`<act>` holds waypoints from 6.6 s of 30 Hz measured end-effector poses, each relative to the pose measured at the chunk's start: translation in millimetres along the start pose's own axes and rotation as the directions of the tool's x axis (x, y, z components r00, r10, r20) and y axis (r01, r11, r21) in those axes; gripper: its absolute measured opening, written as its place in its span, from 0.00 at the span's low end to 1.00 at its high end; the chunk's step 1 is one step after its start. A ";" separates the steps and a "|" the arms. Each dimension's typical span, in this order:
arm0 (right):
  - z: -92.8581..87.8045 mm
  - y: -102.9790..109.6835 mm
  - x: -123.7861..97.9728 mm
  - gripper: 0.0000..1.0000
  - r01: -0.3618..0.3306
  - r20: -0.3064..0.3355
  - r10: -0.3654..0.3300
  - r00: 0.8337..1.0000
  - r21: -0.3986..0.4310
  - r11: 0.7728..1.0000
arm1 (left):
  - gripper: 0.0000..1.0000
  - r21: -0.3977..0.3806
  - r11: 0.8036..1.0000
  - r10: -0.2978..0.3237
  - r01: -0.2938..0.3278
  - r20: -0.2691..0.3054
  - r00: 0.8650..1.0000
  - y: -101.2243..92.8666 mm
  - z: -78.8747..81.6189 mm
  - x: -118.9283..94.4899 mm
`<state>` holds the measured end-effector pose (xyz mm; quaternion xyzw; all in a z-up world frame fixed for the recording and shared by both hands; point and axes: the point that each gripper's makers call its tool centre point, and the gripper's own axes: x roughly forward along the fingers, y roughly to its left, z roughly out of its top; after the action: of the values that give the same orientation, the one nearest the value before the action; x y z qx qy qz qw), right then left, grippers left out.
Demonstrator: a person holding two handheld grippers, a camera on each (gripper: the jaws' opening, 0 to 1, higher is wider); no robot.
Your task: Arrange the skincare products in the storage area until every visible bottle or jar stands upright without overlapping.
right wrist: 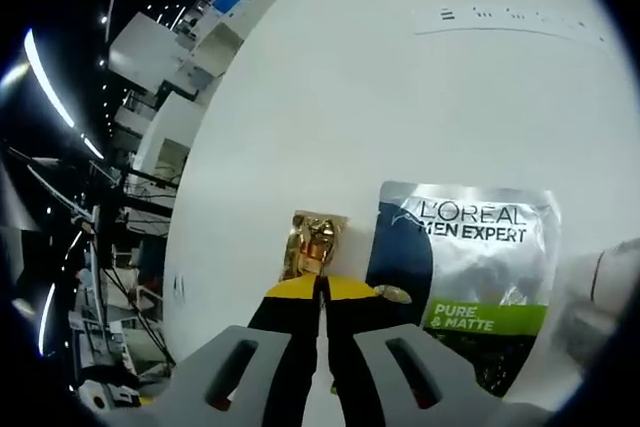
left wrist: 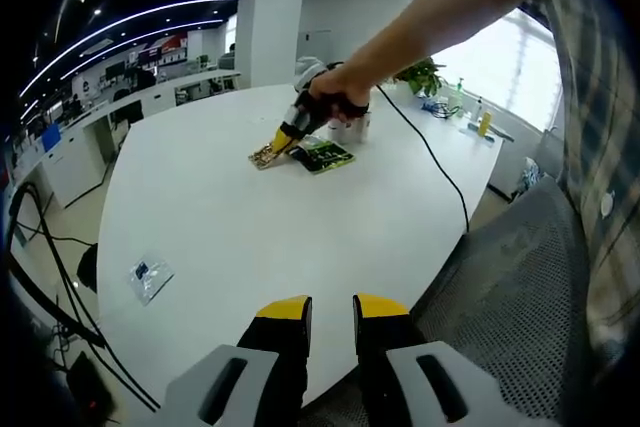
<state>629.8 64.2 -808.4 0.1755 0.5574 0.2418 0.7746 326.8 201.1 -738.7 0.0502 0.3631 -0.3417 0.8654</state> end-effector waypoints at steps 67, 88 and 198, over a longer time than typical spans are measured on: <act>-225.6 87.7 -127.0 0.54 0.083 0.272 0.048 0.961 -0.448 0.890 | 0.17 0.067 0.997 0.025 -0.027 0.037 0.999 -1.0 3.9 -4.9; -236.3 93.0 -140.7 0.59 0.330 0.389 -0.032 0.921 -0.733 0.595 | 0.32 -0.034 0.995 0.097 -0.093 0.151 0.984 19.2 24.4 -13.4; -231.0 93.9 -148.9 0.42 0.350 0.412 -0.009 0.911 -0.764 0.543 | 0.41 0.187 0.976 0.094 -0.113 0.105 0.990 -7.3 39.2 -4.0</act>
<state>354.9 57.0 -714.9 -0.2248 0.2426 0.3548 0.8745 343.4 184.6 -706.2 0.1361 0.2832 -0.3317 0.8895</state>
